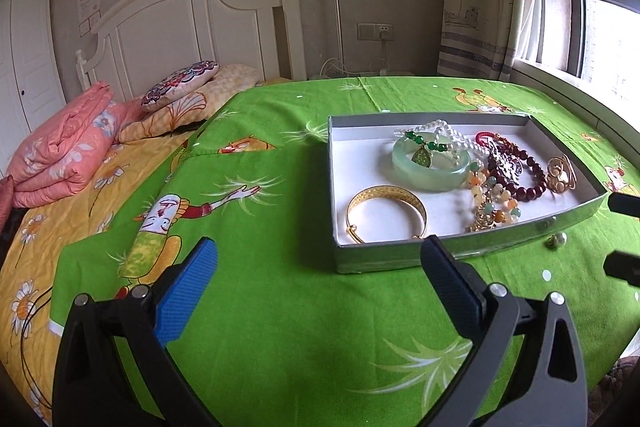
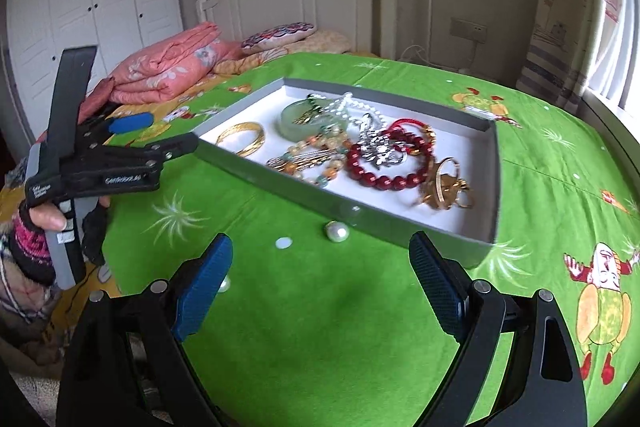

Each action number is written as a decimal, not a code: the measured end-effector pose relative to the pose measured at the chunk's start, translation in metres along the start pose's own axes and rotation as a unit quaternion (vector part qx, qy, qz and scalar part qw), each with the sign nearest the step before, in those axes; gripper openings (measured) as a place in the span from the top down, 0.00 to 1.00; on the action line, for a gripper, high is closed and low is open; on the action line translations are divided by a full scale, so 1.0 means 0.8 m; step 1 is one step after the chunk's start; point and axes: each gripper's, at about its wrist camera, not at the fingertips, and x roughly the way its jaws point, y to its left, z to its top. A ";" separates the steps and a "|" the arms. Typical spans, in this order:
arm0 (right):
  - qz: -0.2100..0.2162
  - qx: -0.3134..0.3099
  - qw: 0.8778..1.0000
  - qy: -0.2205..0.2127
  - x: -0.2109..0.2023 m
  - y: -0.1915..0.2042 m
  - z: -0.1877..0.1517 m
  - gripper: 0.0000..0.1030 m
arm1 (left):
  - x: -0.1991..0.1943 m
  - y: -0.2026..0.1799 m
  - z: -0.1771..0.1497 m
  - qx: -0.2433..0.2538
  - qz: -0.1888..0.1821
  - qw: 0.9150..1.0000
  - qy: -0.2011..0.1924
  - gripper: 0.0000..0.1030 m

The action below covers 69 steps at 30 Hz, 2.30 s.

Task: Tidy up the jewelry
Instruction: 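Lift both open tools away from the tray toward the loose pearls, then grasp a loose white pearl with the right tool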

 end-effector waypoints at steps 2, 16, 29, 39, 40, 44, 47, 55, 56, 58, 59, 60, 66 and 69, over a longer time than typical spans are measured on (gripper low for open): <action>0.019 -0.032 0.999 0.015 0.007 0.022 -0.006 0.16 | 0.001 0.002 -0.001 -0.002 -0.003 1.000 0.001 0.02; 0.032 -0.100 0.994 0.038 0.020 0.064 -0.021 0.58 | 0.009 0.011 0.000 -0.028 -0.018 0.999 0.017 0.02; 0.028 -0.108 0.994 0.003 -0.006 0.041 -0.023 0.85 | -0.010 -0.047 -0.017 -0.013 -0.106 0.993 0.059 0.02; -0.067 0.030 0.997 -0.038 -0.062 -0.084 -0.040 0.85 | 0.017 -0.171 -0.002 -0.009 -0.153 0.975 0.159 0.27; -0.066 0.035 0.996 -0.041 -0.065 -0.089 -0.042 0.85 | 0.018 -0.180 0.001 -0.009 -0.132 0.979 0.153 0.33; -0.057 0.046 0.996 -0.052 -0.068 -0.097 -0.049 0.85 | 0.031 -0.201 0.011 -0.014 -0.095 0.984 0.151 0.53; -0.046 0.049 0.996 -0.054 -0.067 -0.096 -0.052 0.85 | 0.034 -0.216 0.016 -0.017 -0.085 0.983 0.159 0.52; -0.036 0.057 0.996 -0.056 -0.067 -0.098 -0.057 0.84 | 0.037 -0.229 0.021 -0.017 -0.037 0.988 0.148 0.71; -0.037 0.058 0.996 -0.057 -0.068 -0.100 -0.058 0.84 | 0.036 -0.228 0.020 -0.013 -0.038 0.989 0.145 0.77; -0.037 0.061 0.996 -0.058 -0.068 -0.101 -0.058 0.84 | 0.033 -0.227 0.018 -0.004 -0.046 0.989 0.140 0.81; -0.037 0.060 0.996 -0.058 -0.068 -0.101 -0.057 0.84 | 0.031 -0.224 0.017 -0.008 -0.053 0.989 0.139 0.81; -0.037 0.058 0.996 -0.057 -0.067 -0.099 -0.058 0.84 | 0.028 -0.220 0.015 -0.015 -0.063 0.988 0.138 0.81; -0.054 0.043 0.997 -0.035 -0.056 -0.087 -0.058 0.85 | 0.023 -0.194 0.011 -0.059 -0.093 0.984 0.141 0.82; -0.067 0.037 0.997 -0.019 -0.049 -0.082 -0.058 0.85 | 0.021 -0.184 0.008 -0.074 -0.098 0.982 0.140 0.81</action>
